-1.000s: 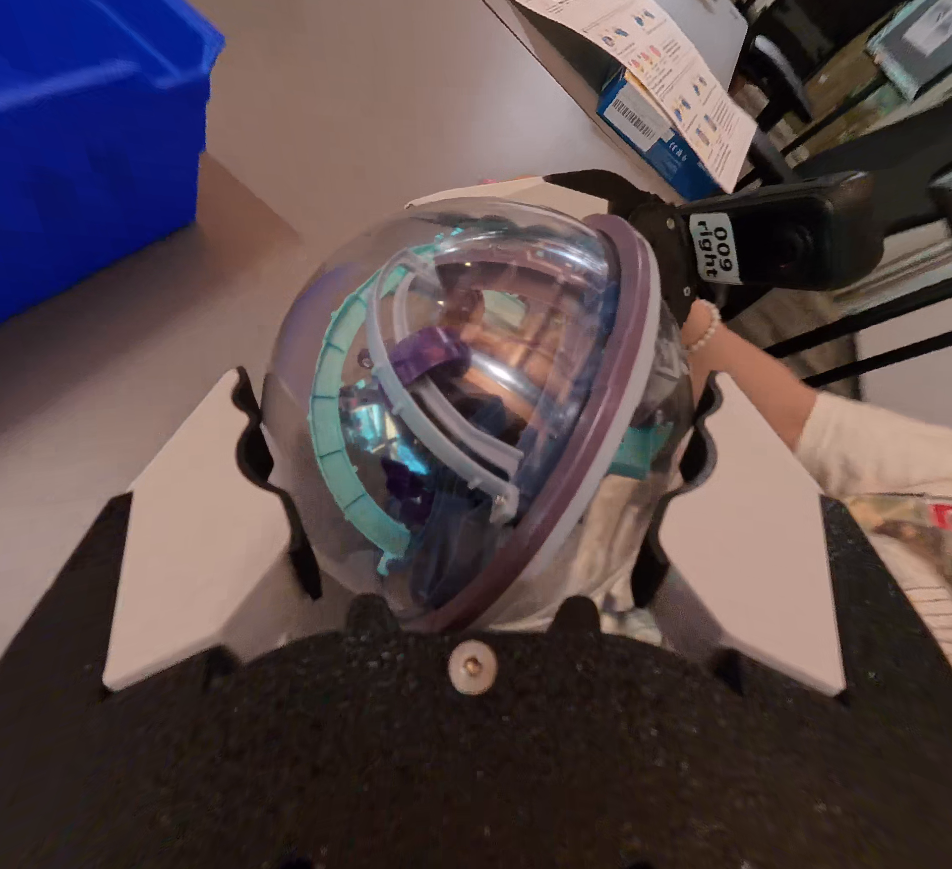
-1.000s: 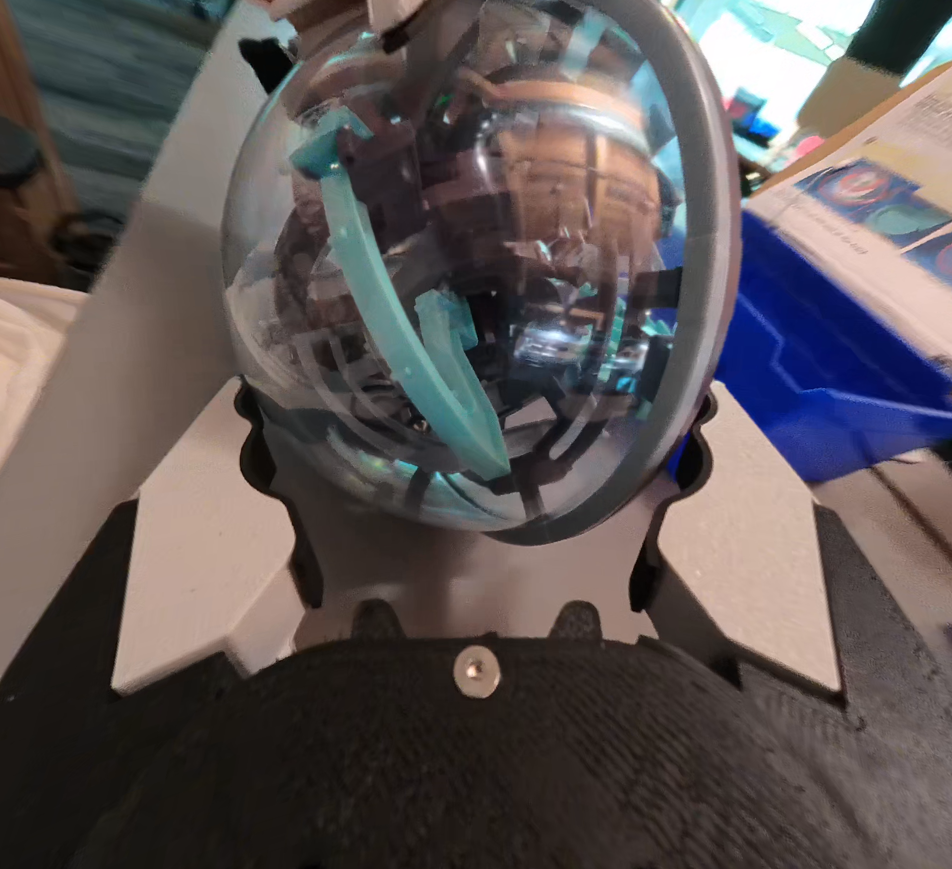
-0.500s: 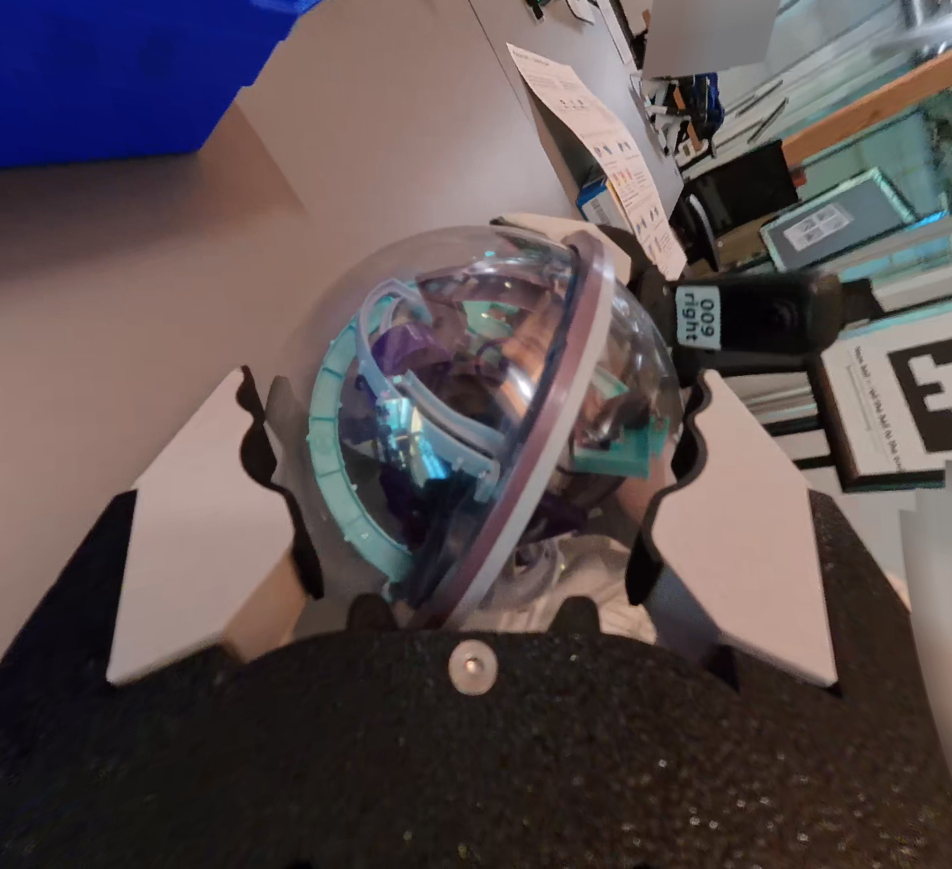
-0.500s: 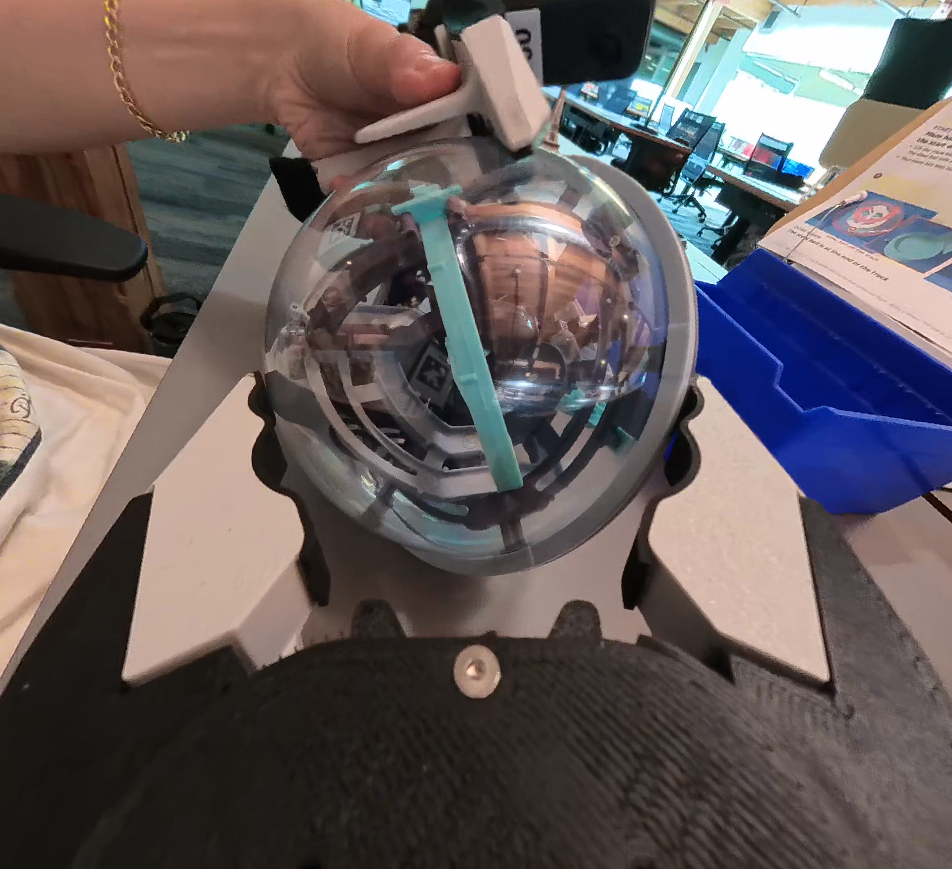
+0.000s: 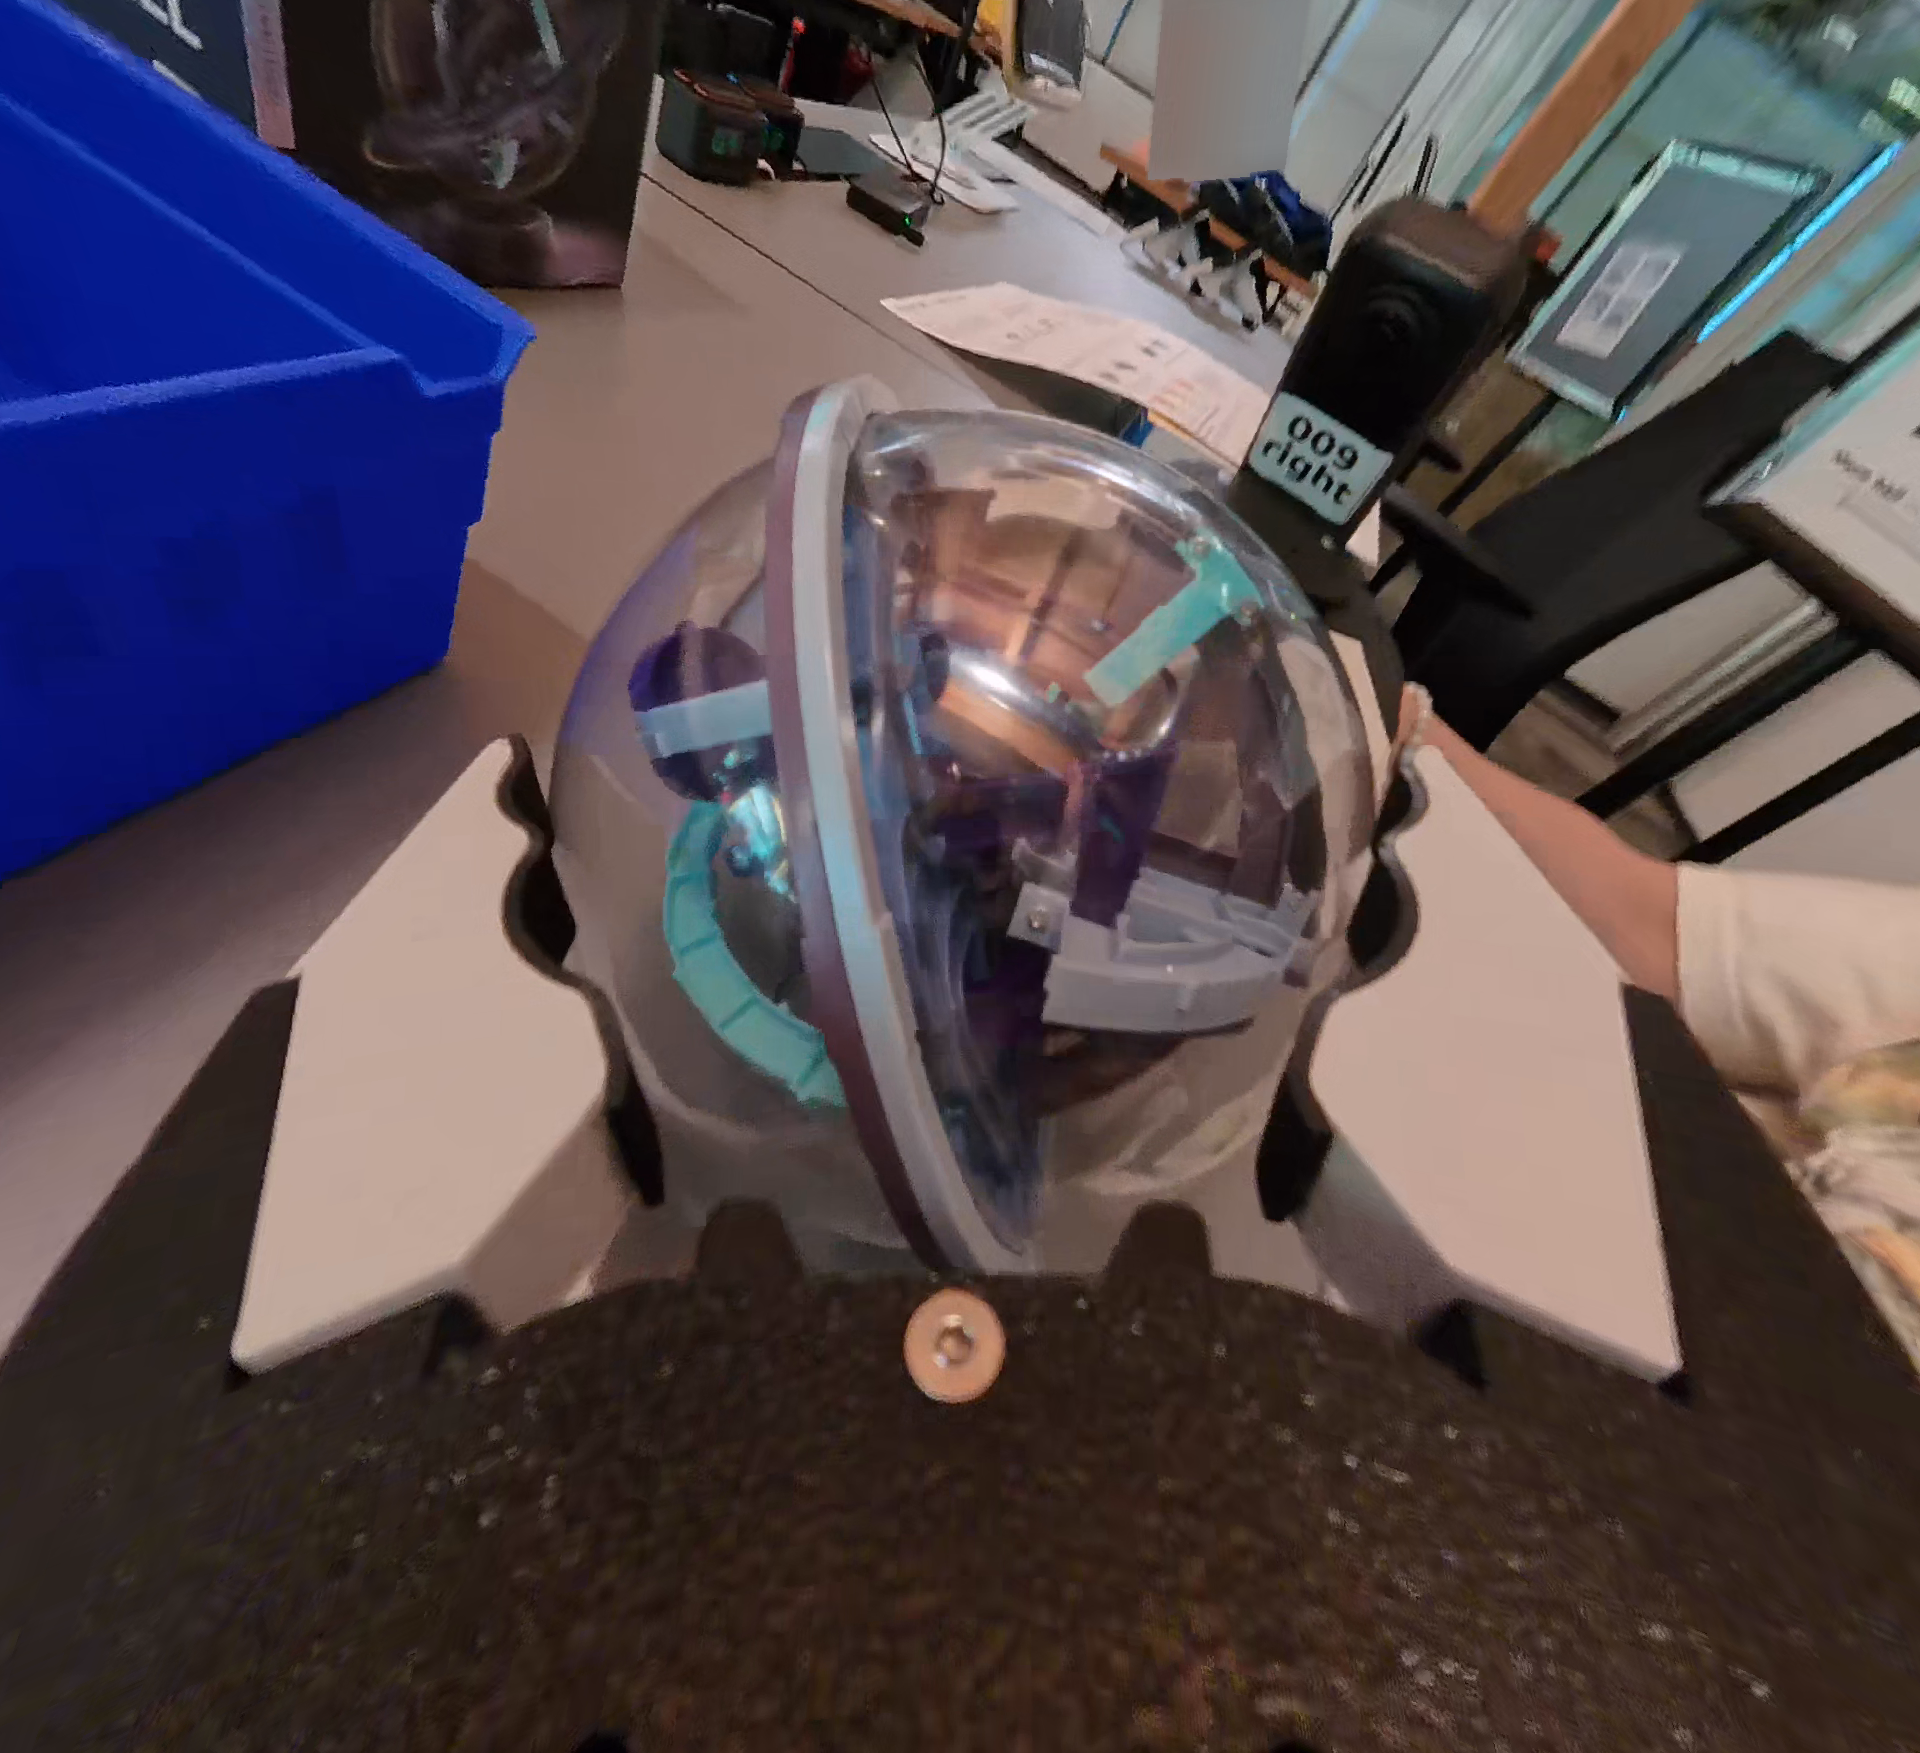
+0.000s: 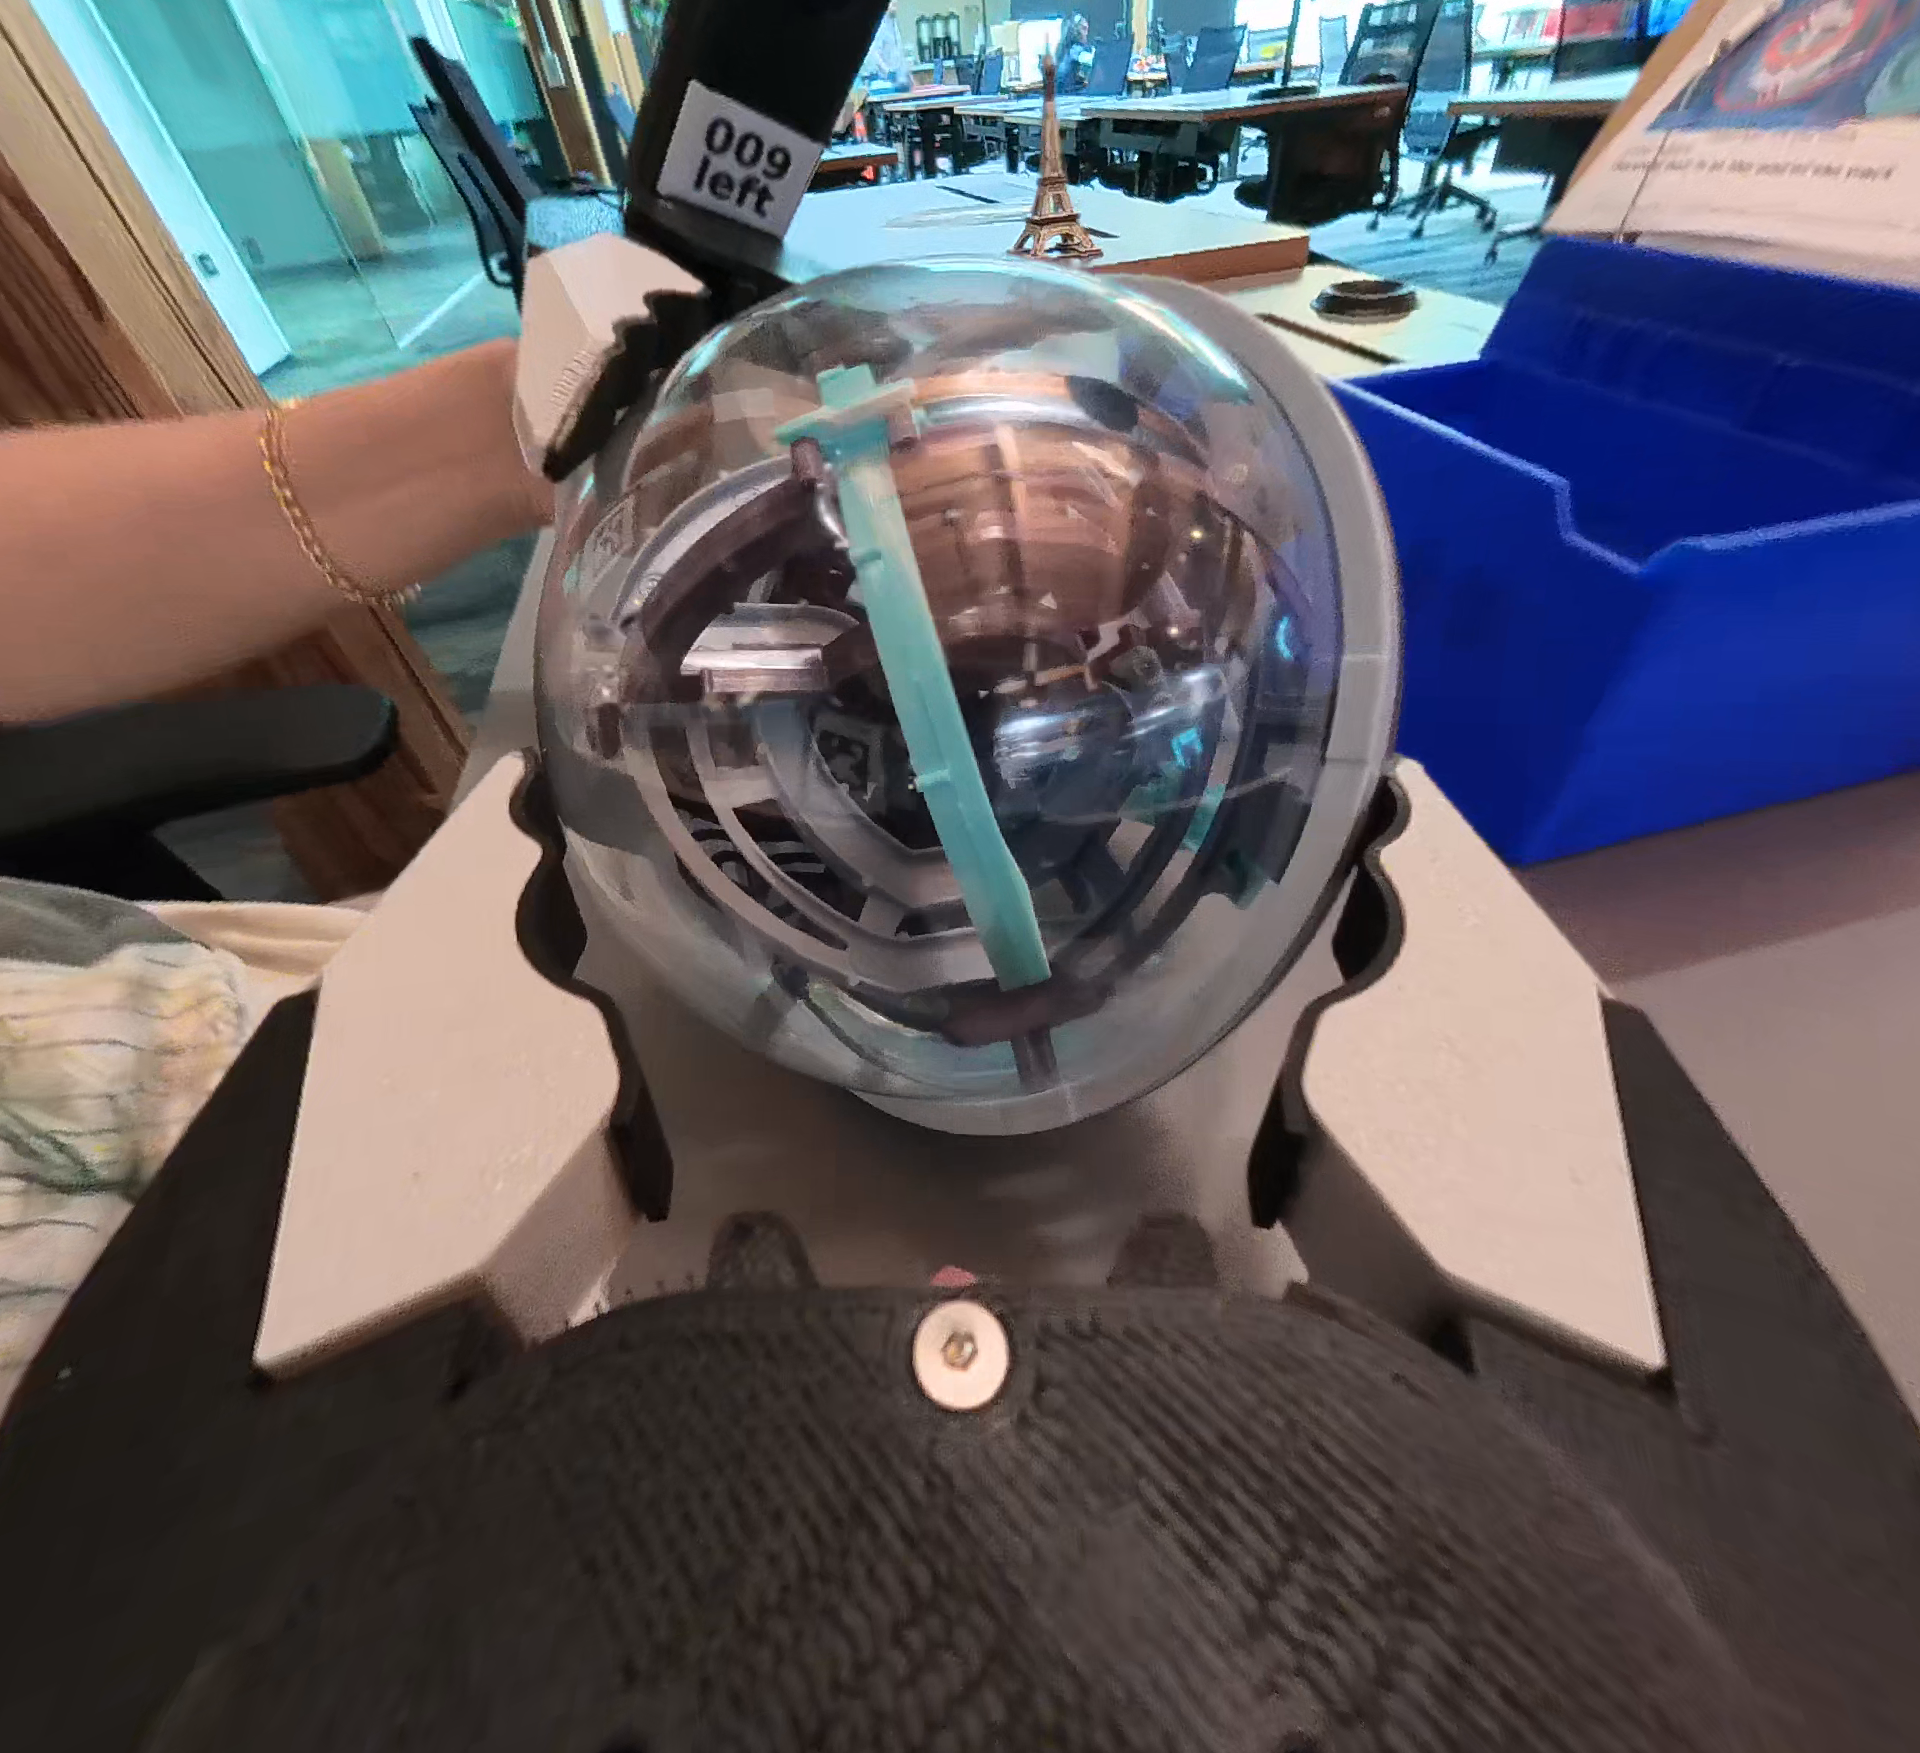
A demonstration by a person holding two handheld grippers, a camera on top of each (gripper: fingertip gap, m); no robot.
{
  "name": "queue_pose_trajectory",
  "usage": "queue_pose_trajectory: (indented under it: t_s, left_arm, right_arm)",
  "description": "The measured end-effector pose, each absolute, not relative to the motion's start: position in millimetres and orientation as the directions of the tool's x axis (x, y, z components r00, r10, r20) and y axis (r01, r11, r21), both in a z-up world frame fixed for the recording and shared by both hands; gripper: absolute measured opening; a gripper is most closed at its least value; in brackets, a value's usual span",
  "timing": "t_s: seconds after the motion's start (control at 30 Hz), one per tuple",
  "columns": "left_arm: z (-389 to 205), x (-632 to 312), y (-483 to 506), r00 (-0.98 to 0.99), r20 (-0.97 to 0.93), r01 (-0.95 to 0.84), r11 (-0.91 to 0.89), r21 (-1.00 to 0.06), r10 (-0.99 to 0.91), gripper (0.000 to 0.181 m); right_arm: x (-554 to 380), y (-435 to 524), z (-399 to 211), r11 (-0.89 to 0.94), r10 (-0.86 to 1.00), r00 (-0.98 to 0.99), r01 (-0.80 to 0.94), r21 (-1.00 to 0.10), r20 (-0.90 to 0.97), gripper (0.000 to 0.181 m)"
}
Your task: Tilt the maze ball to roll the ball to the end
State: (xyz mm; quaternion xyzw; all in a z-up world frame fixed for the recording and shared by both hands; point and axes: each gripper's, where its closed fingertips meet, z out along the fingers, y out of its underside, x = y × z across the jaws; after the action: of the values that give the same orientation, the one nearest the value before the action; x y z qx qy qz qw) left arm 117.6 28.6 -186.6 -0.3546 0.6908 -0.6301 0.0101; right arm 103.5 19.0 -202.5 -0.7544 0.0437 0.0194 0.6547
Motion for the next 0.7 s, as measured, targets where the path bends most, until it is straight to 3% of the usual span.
queue_pose_trajectory:
  t_s: [0.17, 0.33, 0.43, 0.5, 0.6, 0.63, 0.7]
  left_arm:
    - [-188.2, 124.6, 29.4, -0.625, 0.643, -0.618, -0.222, -0.754, -0.442, 0.149]
    - [-192.1, 114.6, 31.1, -0.576, 0.740, -0.679, -0.301, -0.670, -0.348, 0.149]
    - [-192.7, 101.5, 28.0, -0.585, 0.734, -0.682, -0.281, -0.676, -0.345, 0.148]
    - [-188.6, 97.6, 29.0, -0.587, 0.710, -0.656, -0.286, -0.698, -0.388, 0.148]
    - [-167.2, 95.0, 35.2, -0.602, 0.653, -0.572, -0.322, -0.755, -0.460, 0.124]
    - [-156.5, 91.8, 36.1, -0.621, 0.630, -0.539, -0.331, -0.775, -0.466, 0.112]
    - [-148.0, 87.8, 36.1, -0.661, 0.535, -0.452, -0.289, -0.844, -0.526, 0.110]
  right_arm:
    - [107.2, 19.4, -194.3, -0.068, -0.032, 0.962, -0.273, -0.960, -0.271, 0.146]
    - [105.4, 23.5, -182.3, -0.031, -0.022, 0.943, -0.331, -0.943, -0.331, 0.144]
    - [107.8, 23.4, -164.3, 0.054, -0.012, 0.917, -0.397, -0.916, -0.398, 0.134]
    - [111.0, 19.9, -150.6, 0.109, 0.010, 0.879, -0.475, -0.873, -0.476, 0.113]
    - [100.6, 16.8, -127.4, 0.203, 0.080, 0.899, -0.438, -0.876, -0.431, 0.087]
    - [95.7, 17.0, -120.1, 0.227, 0.097, 0.899, -0.438, -0.870, -0.427, 0.092]
    - [87.2, 22.1, -119.1, 0.190, 0.084, 0.923, -0.385, -0.903, -0.376, 0.092]
